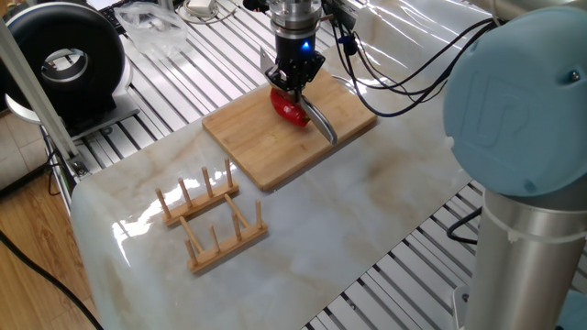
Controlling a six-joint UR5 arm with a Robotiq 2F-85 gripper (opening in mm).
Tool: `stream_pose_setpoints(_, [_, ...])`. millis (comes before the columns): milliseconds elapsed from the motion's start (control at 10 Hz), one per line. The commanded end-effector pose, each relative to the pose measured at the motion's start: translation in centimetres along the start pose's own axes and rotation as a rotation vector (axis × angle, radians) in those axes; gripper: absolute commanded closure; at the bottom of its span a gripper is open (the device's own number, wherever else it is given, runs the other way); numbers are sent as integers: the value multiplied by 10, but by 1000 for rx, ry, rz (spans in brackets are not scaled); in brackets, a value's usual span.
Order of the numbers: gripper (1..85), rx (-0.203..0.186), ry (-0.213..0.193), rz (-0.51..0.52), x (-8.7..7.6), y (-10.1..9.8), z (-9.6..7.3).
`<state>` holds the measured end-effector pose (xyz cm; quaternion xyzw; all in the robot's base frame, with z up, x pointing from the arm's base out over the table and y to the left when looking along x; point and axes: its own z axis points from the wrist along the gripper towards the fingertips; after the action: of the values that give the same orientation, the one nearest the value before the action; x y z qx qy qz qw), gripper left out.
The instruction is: Chop the chili peppers
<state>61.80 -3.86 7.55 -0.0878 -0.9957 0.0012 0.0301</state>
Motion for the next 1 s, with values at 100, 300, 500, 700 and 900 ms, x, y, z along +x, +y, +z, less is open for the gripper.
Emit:
stream_pose_setpoints(100, [843,-1,7,-2,3,-1,1])
stream_pose_setpoints(300, [843,-1,7,-2,3,-1,2])
stream_pose_setpoints(500, [843,-2,4,-2,3,-2,4])
stream_pose_setpoints(700, [843,-8,-5,-7,2,-3,9])
stream_pose_setpoints(900, [843,-16,-8,-13,4,-2,12])
